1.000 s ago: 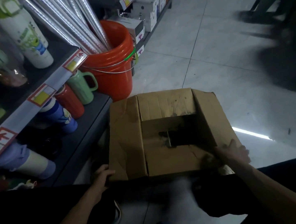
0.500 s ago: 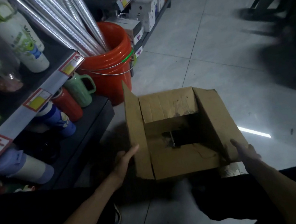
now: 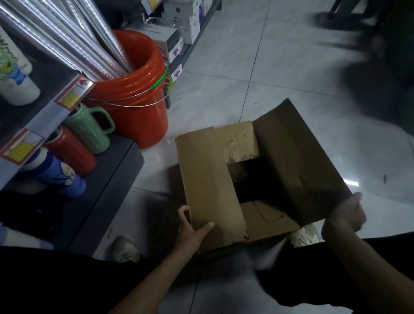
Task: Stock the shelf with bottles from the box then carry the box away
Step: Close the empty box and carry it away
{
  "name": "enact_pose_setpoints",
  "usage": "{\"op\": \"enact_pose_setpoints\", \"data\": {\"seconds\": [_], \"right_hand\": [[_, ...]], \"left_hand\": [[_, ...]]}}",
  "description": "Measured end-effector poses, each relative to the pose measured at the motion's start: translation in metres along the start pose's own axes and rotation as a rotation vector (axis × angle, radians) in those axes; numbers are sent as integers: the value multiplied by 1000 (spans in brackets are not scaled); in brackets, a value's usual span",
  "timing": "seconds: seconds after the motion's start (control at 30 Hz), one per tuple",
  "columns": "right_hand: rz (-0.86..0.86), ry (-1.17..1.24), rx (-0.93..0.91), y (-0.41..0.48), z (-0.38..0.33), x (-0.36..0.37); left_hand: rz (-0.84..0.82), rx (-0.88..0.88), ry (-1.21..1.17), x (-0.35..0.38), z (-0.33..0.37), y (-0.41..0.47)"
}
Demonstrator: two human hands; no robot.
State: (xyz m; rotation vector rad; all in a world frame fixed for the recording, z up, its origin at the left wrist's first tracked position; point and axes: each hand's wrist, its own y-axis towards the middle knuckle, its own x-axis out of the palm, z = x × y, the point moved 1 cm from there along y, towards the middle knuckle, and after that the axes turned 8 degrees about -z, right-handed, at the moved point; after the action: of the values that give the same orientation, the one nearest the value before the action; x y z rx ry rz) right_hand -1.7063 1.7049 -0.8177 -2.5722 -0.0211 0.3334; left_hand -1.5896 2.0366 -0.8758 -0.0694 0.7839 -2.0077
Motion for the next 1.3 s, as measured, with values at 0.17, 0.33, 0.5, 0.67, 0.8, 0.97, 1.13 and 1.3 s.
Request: {"op": "enact_pose_setpoints", "data": {"seconds": [0.17, 0.33, 0.5, 0.67, 0.8, 0.97, 1.13, 1.3], "right_hand": [[-294, -255, -202, -31, 6, 4], [-772, -631, -565, -57, 46, 23], [-810, -1173, -951, -52, 67, 26], [-609, -1189, -641, -35, 45, 41], [-754, -1021, -381, -21, 46, 59], [-801, -729, -268, 5, 52, 75], [-881, -466, -126, 3, 46, 110], [-875, -362, -185, 3, 2, 159]], "left_hand": [[49, 0, -88, 14, 2, 5], [103, -87, -192, 16, 5, 24], [20, -118, -249, 11, 1, 39], [-27, -112, -269, 5, -8, 45], [1, -100, -285, 5, -6, 41], [91, -110, -346, -5, -4, 65], [98, -27, -238, -23, 39, 113], [108, 41, -193, -41, 100, 157]]}}
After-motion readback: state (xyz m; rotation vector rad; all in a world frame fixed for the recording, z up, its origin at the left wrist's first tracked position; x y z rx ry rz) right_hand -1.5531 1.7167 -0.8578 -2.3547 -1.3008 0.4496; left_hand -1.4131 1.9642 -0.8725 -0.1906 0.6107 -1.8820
